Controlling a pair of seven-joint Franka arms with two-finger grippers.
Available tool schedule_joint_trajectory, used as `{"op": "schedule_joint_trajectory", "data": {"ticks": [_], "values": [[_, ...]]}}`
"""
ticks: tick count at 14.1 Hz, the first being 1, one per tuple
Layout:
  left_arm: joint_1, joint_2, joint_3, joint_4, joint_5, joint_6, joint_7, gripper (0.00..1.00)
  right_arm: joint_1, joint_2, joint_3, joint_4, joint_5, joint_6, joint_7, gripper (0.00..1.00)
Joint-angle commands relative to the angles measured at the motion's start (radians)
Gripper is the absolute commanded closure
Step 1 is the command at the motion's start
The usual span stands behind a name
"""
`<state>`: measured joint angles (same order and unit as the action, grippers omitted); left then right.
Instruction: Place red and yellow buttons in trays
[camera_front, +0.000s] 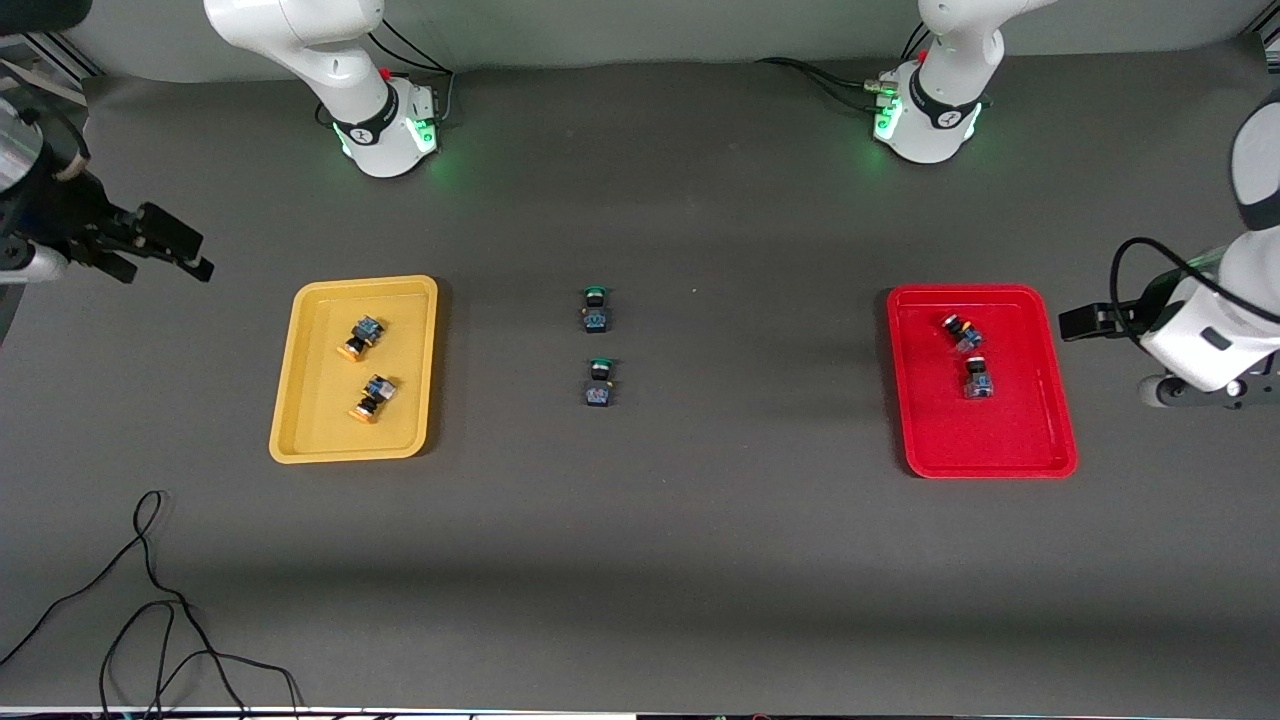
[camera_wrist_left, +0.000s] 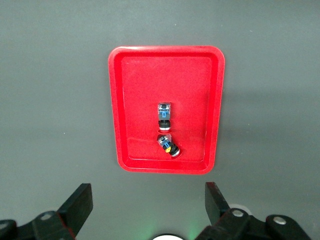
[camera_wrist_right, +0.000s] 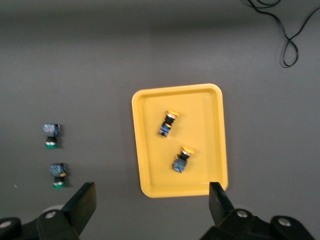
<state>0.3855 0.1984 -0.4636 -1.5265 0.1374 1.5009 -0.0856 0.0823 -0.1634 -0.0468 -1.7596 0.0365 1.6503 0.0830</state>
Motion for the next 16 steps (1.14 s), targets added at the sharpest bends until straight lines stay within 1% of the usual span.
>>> {"op": "schedule_joint_trajectory", "data": {"ticks": [1,3,4,5,6,7,8,9,12,14,15,16], "values": [[0.062,-0.106,0.009,-0.053,-0.054,-0.021,0.102,0.0,-0.036,0.025,0.042,0.049,-0.023,-0.032,-0.034,0.0],[0.072,-0.164,0.013,-0.102,-0.071,-0.015,0.116,0.0,-0.032,0.038,0.039,0.055,-0.018,-0.034,-0.031,0.0],[0.056,-0.183,0.029,-0.11,-0.076,-0.018,0.116,0.0,-0.03,0.042,0.038,0.051,-0.018,-0.035,-0.032,0.0],[0.0,-0.21,0.072,-0.122,-0.076,-0.018,0.116,0.0,-0.03,0.056,0.038,0.049,-0.018,-0.035,-0.025,0.0],[-0.099,-0.221,0.171,-0.126,-0.076,-0.022,0.112,0.0,-0.03,0.07,0.038,0.054,-0.021,-0.035,-0.023,0.0],[-0.226,-0.221,0.291,-0.126,-0.076,-0.022,0.106,0.0,-0.03,0.07,0.038,0.055,-0.023,-0.035,-0.023,0.0],[-0.314,-0.221,0.383,-0.126,-0.078,-0.019,0.106,0.0,-0.03,0.067,0.038,0.057,-0.021,-0.035,-0.023,0.0],[-0.353,-0.22,0.416,-0.126,-0.078,-0.018,0.106,0.0,-0.03,0.062,0.038,0.06,-0.018,-0.034,-0.023,0.0],[-0.365,-0.203,0.424,-0.121,-0.079,-0.016,0.104,0.0,-0.03,0.064,0.035,0.069,-0.017,-0.034,-0.023,0.0],[-0.37,-0.195,0.431,-0.12,-0.11,-0.016,0.101,0.0,-0.032,0.067,0.031,0.069,-0.017,-0.034,-0.032,0.0],[-0.402,-0.194,0.462,-0.119,-0.111,-0.013,0.102,0.0,-0.032,0.07,0.033,0.069,-0.017,-0.032,-0.032,0.0],[-0.471,-0.189,0.536,-0.119,-0.11,-0.01,0.106,0.0,-0.032,0.071,0.033,0.069,-0.017,-0.029,-0.029,0.0]]}}
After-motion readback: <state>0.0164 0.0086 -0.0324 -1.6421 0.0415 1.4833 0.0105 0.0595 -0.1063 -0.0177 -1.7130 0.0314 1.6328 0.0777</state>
